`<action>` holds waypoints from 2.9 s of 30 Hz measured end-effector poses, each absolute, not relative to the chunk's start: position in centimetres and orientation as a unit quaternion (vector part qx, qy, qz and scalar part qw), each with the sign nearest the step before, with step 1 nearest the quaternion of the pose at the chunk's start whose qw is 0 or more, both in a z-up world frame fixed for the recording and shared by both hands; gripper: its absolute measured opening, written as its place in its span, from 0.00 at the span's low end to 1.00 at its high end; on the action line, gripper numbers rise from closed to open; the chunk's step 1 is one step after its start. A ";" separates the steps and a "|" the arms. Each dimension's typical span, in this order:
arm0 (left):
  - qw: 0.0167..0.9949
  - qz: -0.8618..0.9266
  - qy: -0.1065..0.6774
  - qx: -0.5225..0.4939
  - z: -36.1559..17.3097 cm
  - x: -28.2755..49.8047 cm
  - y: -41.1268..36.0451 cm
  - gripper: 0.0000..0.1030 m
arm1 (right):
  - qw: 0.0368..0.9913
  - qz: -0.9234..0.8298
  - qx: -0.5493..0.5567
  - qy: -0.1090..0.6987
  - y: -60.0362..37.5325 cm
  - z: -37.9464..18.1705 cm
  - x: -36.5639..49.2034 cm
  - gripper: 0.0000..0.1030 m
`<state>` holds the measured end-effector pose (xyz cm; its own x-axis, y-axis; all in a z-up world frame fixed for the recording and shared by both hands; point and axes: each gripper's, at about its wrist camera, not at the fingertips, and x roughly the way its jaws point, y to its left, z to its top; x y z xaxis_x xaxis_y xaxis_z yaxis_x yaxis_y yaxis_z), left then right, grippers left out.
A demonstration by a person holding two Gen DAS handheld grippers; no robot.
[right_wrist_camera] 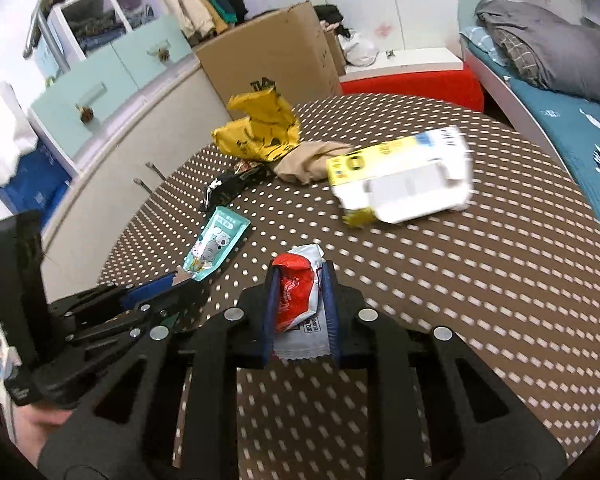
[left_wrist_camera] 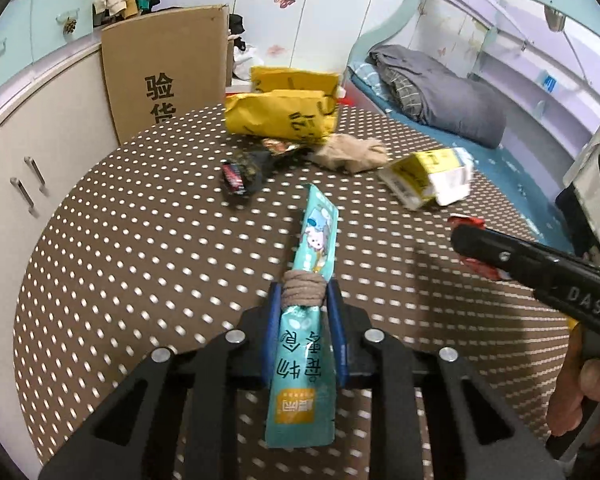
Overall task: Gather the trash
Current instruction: 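Grasp the teal pouch with the left gripper while the right gripper grasps the red wrapper, then carry the teal pouch and red wrapper over the blue bin, then open both grippers to drop the pouch and wrapper into the bin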
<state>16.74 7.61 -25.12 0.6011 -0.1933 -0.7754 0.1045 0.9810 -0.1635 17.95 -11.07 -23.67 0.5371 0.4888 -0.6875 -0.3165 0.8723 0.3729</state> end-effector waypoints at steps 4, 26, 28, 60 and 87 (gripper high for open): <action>0.898 -0.097 0.425 -0.055 -23.4 15.5 6.1 0.21 | 0.877 0.229 0.128 0.402 -14.9 -22.1 16.3 0.20; 0.914 -0.210 0.347 -0.007 -14.4 13.7 -11.0 0.22 | 0.933 0.099 0.200 0.284 -36.4 -16.2 9.5 0.20; 0.911 -0.226 0.344 -0.005 -13.9 14.0 -12.9 0.22 | 0.935 0.078 0.207 0.276 -38.7 -16.1 8.8 0.20; 0.779 -0.299 0.547 0.057 -28.4 23.5 -35.0 0.22 | 0.858 -0.017 0.330 0.393 -53.2 -31.2 14.5 0.20; 0.833 -0.297 0.462 0.069 -22.4 22.6 -32.6 0.90 | 0.833 -0.067 0.367 0.409 -52.7 -32.7 13.7 0.94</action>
<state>22.62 -32.57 -22.39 0.3973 -0.4299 -0.8107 0.5582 0.8144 -0.1583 13.66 -52.70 -32.71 0.6568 0.1887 -0.7301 0.4112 0.7220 0.5565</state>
